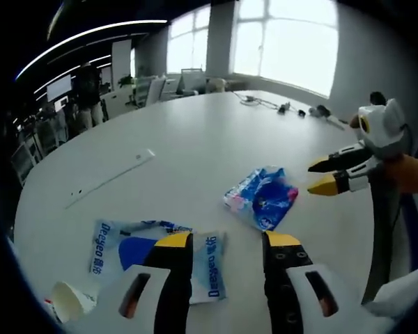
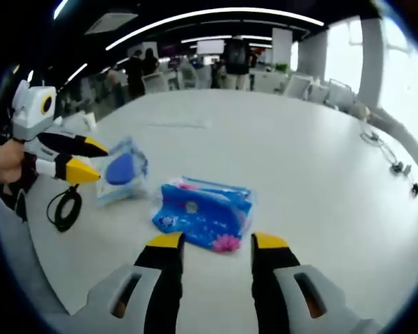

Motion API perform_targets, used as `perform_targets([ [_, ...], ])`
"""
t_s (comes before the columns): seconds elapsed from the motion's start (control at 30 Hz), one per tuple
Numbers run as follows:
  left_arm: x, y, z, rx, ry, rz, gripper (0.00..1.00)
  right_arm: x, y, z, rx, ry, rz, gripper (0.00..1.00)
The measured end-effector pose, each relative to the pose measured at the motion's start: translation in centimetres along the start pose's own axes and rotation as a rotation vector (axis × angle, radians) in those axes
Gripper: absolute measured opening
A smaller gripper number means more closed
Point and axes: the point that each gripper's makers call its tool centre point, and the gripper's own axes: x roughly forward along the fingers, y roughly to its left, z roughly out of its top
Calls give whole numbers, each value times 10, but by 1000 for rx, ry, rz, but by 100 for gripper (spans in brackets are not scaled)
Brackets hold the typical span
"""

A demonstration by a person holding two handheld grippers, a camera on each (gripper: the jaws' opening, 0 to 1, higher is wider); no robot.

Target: Arrange the tabletop items into an orderly group along one side of the table until the central work area is clear of visible clutter.

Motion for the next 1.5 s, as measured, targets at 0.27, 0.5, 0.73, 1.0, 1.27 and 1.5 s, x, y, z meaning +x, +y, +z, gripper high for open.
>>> perform_targets([
  [0.27, -2, 5, 0, 0, -6, 9, 35, 0, 3, 3, 6, -7, 0, 35],
  [0.5, -7, 12, -4, -4, 1, 8, 36, 2, 18, 10, 22, -32, 25, 35],
  [0.73, -12, 31, -6, 8, 20, 16, 35, 5, 45, 16, 41, -65, 50, 35],
  [1.0, -21, 58, -5, 19, 32, 50, 36, 13, 69, 14, 37, -61, 81, 35],
  [1.27, -25, 78, -11, 36, 69, 69, 36, 17, 85, 13, 39, -61, 99, 35],
  [1.5, -27, 92, -15, 27, 98, 79, 37, 20, 99, 9, 42, -49, 122, 35],
])
